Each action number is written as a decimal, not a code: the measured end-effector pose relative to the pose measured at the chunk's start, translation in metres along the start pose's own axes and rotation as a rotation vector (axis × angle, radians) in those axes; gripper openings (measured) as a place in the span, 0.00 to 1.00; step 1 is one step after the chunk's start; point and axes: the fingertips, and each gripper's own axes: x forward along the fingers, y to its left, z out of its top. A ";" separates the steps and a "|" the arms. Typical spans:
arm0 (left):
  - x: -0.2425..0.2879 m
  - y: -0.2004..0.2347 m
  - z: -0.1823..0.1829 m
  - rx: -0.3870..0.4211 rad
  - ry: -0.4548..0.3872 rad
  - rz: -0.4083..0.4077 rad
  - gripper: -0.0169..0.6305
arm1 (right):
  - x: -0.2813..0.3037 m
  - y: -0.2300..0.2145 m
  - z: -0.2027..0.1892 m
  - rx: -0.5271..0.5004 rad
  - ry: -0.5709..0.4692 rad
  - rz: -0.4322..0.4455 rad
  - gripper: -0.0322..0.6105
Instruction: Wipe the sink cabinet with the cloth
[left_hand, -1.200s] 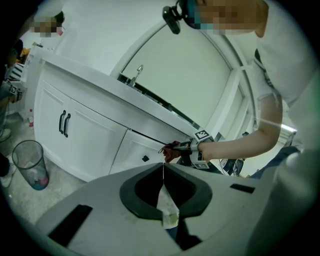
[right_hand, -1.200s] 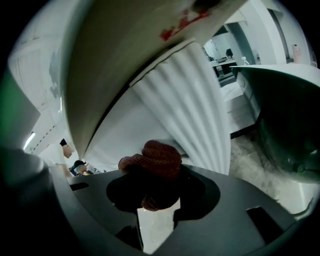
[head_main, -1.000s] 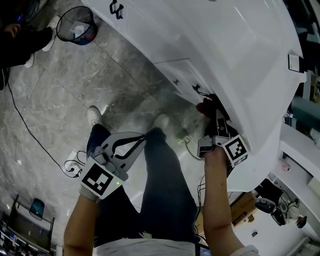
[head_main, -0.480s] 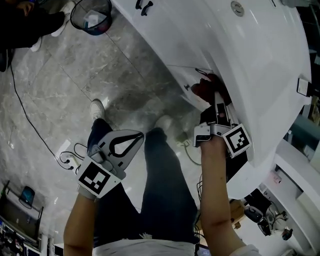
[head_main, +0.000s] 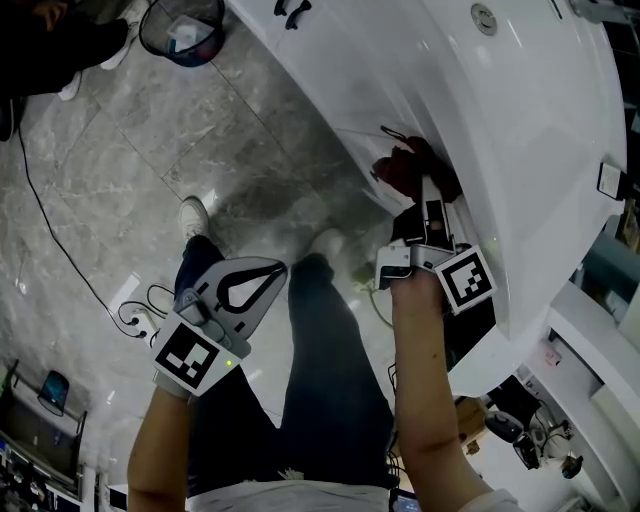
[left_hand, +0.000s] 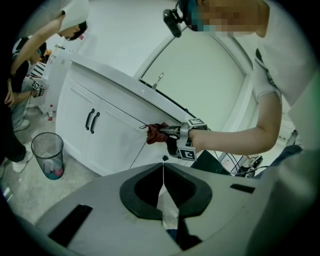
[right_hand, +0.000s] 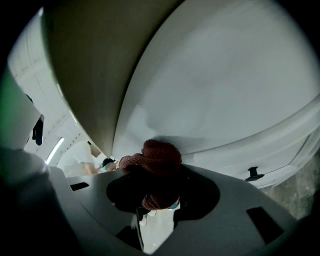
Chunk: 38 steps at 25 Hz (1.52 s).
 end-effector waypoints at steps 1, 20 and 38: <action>0.003 -0.001 0.000 -0.002 0.005 -0.001 0.05 | -0.002 -0.001 0.000 -0.001 0.003 0.004 0.29; -0.008 0.033 -0.017 -0.040 0.023 0.027 0.05 | 0.039 -0.049 -0.041 -0.005 0.043 -0.138 0.29; -0.015 0.045 -0.036 -0.061 0.065 0.054 0.05 | 0.073 -0.108 -0.085 -0.094 0.061 -0.225 0.29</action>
